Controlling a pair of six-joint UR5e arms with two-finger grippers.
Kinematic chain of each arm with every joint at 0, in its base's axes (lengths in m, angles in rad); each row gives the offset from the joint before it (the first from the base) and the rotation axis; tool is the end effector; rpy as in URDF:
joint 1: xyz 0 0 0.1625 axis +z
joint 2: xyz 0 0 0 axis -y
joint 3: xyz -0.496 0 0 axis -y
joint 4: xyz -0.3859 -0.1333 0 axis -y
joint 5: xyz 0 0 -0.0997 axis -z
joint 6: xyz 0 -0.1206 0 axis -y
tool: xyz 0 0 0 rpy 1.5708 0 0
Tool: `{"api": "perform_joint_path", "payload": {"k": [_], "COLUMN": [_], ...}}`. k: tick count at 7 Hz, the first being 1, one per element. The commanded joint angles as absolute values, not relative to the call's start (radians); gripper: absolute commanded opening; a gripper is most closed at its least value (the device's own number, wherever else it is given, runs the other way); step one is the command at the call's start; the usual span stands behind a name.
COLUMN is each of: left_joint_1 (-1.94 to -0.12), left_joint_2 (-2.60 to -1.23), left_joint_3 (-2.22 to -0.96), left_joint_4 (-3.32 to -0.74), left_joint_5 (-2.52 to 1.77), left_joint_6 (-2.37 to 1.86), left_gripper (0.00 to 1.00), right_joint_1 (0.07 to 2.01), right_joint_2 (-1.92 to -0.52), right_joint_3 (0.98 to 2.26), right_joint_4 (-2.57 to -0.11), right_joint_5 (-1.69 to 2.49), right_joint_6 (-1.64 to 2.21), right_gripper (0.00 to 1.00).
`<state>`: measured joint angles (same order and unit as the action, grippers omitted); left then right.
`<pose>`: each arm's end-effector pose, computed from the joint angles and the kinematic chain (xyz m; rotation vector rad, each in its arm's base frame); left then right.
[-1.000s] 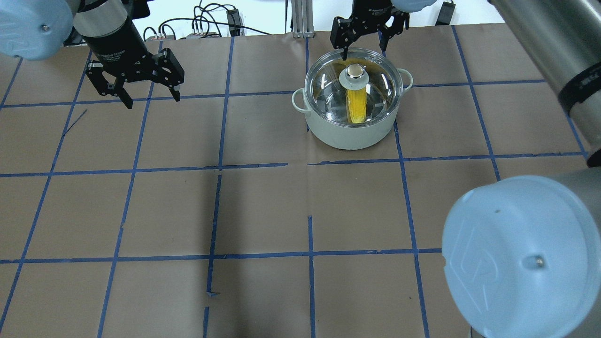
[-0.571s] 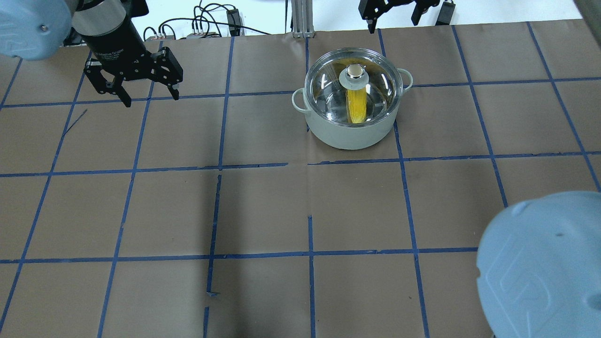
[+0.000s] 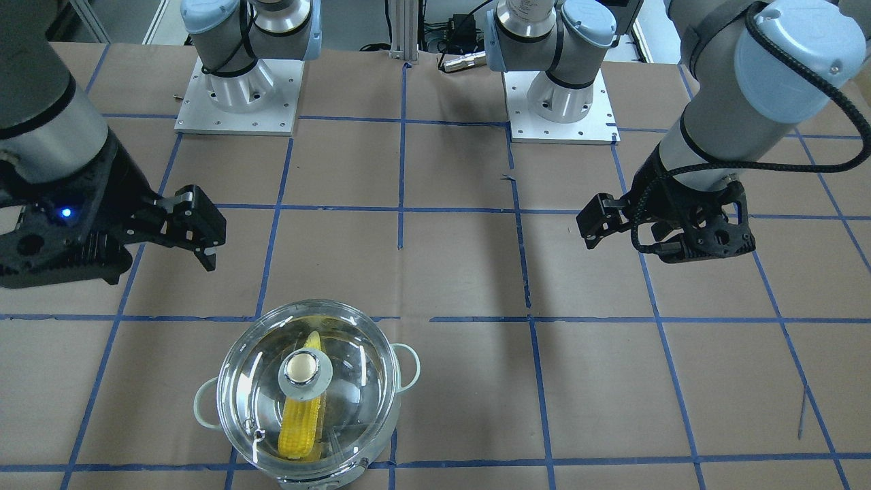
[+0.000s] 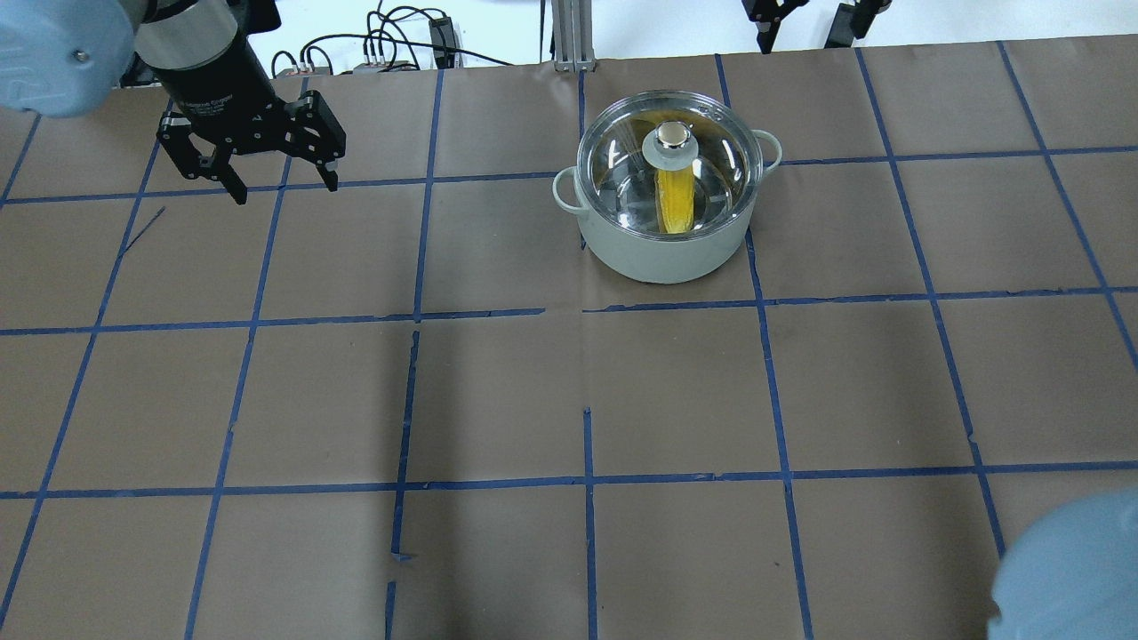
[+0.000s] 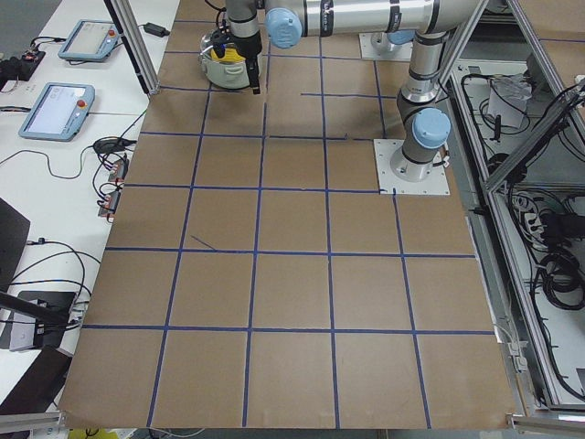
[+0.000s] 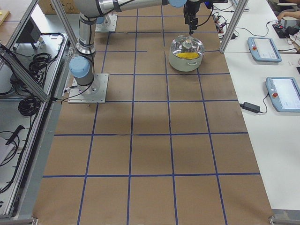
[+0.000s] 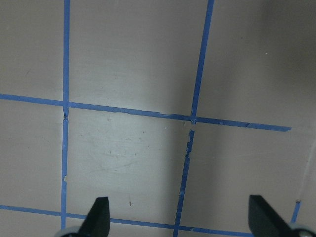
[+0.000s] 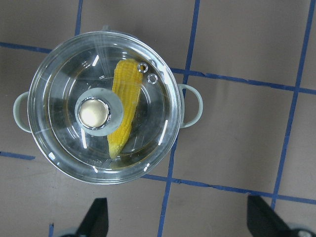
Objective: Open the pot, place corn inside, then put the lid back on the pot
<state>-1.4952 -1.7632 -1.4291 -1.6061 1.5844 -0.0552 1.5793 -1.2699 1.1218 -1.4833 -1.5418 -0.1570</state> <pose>-0.0883 -0.5775 0.5011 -0.2034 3.1194 0.1347 0.1422 -0.6343 0.5789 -0.2589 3.1049 -0.0975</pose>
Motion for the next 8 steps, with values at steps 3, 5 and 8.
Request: {"api": "perform_joint_path", "payload": {"k": [3, 5, 8], "left_joint_1": [-1.496, -1.494, -1.494], "left_joint_2": [-1.764, -1.764, -1.763], "left_joint_3": [-1.434, -1.436, -1.437], "left_joint_4": [-1.6, -1.6, -1.6], "left_joint_5": [1.585, 1.585, 1.586], "left_joint_6": [-0.055, -0.054, -0.054], "left_gripper": [1.0, 1.0, 1.0], "right_joint_1": [1.586, 1.588, 1.589], "right_joint_2": [-1.448, -1.45, -1.445], "right_joint_3": [1.38, 1.382, 1.381], "right_joint_4": [-1.574, -1.572, -1.574], "right_joint_5": [-1.536, -1.542, -1.549], "right_joint_6": [-0.153, -0.153, -0.153], "right_gripper": [1.0, 1.0, 1.0]}}
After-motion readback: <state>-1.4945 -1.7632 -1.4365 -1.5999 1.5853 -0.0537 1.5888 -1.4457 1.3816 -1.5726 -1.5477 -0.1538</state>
